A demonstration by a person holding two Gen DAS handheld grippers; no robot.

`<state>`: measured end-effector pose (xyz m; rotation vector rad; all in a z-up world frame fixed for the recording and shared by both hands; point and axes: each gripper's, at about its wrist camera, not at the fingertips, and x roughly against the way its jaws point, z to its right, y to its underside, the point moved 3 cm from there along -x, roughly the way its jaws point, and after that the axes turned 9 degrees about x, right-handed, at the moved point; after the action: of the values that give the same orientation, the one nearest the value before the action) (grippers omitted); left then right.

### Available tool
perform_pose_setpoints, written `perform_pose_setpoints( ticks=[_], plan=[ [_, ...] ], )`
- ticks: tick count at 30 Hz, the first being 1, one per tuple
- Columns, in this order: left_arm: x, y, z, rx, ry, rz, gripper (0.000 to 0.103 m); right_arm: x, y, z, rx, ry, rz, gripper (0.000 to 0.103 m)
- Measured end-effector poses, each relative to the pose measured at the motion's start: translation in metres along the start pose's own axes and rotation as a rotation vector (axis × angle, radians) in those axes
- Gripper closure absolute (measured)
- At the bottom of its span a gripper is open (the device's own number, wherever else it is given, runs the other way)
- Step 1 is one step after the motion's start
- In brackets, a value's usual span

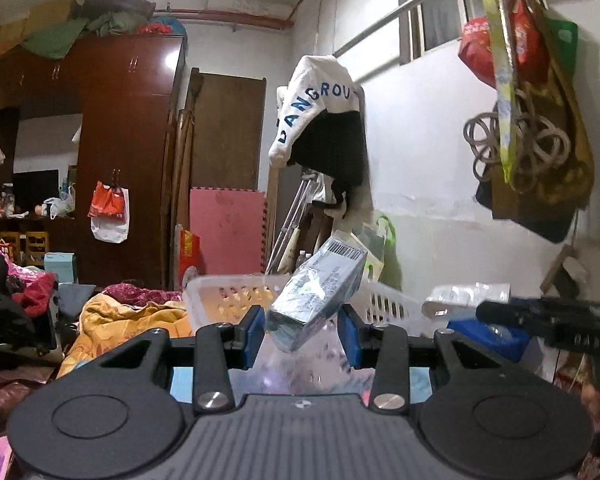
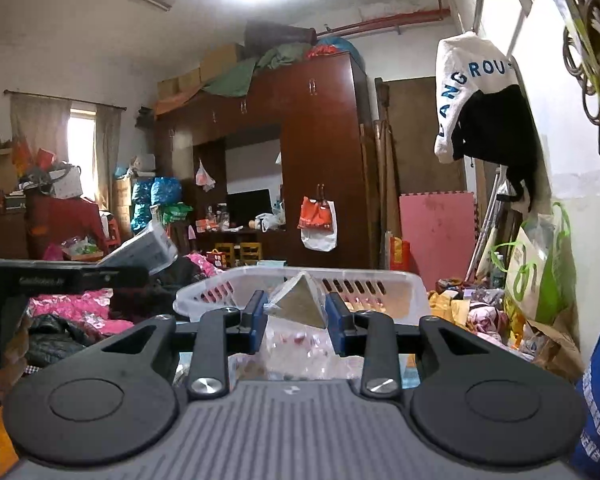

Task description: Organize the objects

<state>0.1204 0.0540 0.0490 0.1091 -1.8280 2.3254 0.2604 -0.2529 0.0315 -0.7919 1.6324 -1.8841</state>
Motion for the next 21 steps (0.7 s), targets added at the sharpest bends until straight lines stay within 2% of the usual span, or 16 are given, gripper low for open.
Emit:
perform_pose_setpoints(
  ticks=[5, 8, 12, 13, 14, 15, 16, 18, 21],
  plan=[
    [-0.036, -0.026, 0.008, -0.019, -0.037, -0.019, 0.059, -0.019, -0.013, -0.002, 0.02, 0.008, -0.002, 0.068],
    [-0.073, -0.038, 0.008, 0.008, -0.061, -0.075, 0.059, -0.043, -0.023, 0.001, 0.032, 0.025, -0.03, 0.068],
    [-0.117, -0.035, 0.003, 0.031, -0.105, -0.152, 0.056, -0.069, -0.021, 0.006, 0.036, 0.03, -0.069, 0.067],
    [-0.126, -0.033, 0.001, 0.031, -0.106, -0.172, 0.052, -0.073, -0.019, 0.007, 0.04, 0.032, -0.073, 0.065],
    [-0.138, -0.029, -0.001, 0.022, -0.124, -0.2, 0.035, -0.078, -0.016, 0.008, 0.039, 0.03, -0.084, 0.063],
    [-0.145, -0.025, -0.004, 0.02, -0.151, -0.219, 0.025, -0.083, -0.013, 0.009, 0.036, 0.028, -0.097, 0.053],
    [-0.151, -0.021, -0.007, 0.02, -0.178, -0.23, 0.025, -0.083, -0.011, 0.01, 0.03, 0.039, -0.105, 0.038],
    [-0.146, -0.016, -0.013, 0.026, -0.183, -0.223, 0.025, -0.078, -0.007, 0.007, 0.047, 0.056, -0.12, 0.022],
    [-0.121, -0.015, -0.011, 0.03, -0.14, -0.178, 0.025, -0.056, -0.002, 0.002, 0.054, 0.04, -0.118, 0.02]
  ],
)
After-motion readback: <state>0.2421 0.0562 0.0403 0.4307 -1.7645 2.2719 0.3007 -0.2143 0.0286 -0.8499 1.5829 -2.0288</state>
